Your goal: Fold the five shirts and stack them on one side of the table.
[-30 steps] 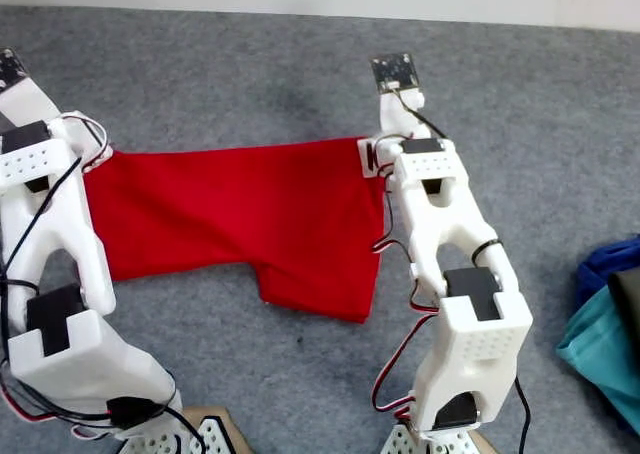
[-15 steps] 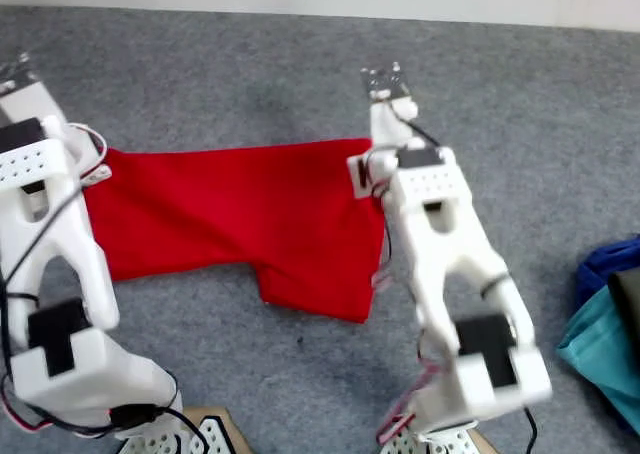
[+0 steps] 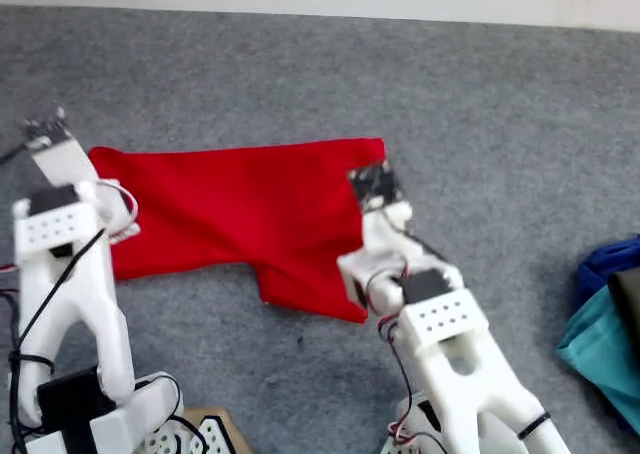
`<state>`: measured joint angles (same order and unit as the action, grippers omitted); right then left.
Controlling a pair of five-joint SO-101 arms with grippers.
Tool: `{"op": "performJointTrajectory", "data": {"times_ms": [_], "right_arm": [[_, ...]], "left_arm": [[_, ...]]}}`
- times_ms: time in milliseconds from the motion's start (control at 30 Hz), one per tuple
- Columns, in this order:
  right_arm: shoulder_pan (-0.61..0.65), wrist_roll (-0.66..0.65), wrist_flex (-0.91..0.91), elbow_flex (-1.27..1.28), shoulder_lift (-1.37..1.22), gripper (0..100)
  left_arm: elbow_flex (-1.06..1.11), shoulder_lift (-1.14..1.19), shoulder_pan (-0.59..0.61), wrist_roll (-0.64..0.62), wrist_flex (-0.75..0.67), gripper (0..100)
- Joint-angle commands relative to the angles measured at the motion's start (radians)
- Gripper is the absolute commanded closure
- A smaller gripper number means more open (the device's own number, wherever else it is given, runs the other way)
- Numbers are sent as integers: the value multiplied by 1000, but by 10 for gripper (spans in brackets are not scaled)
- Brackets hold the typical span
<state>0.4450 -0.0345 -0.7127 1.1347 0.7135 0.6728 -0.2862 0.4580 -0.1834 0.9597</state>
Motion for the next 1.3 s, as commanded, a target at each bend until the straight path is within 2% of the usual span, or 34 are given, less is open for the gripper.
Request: {"op": "performJointTrajectory", "data": {"times_ms": [0, 133, 300, 400, 467, 633, 767, 900, 1067, 1267], "right_arm": [[67, 81, 16, 15, 42, 771], [74, 146, -27, 16, 42, 771], [74, 173, -97, 21, 51, 771], [97, 173, -131, 22, 51, 771], [130, 161, -154, 24, 51, 771], [159, 37, -176, 81, 73, 771], [159, -14, -183, 151, 197, 771], [154, -64, -205, 239, 354, 771], [159, -72, -183, 323, 470, 771], [188, -66, -154, 320, 383, 771]], "left_arm": [[58, -42, -30, -58, -101, 992], [65, -42, -41, -100, -118, 973], [88, -42, -45, -160, -118, 844], [93, -42, -51, -163, -118, 798], [93, -42, -51, -163, -118, 797], [113, -42, -50, -163, -155, 796], [154, -42, -48, -163, -232, 796], [154, -42, -48, -163, -235, 796], [156, -42, -50, -163, -236, 796], [156, -42, -48, -163, -236, 796]]}}
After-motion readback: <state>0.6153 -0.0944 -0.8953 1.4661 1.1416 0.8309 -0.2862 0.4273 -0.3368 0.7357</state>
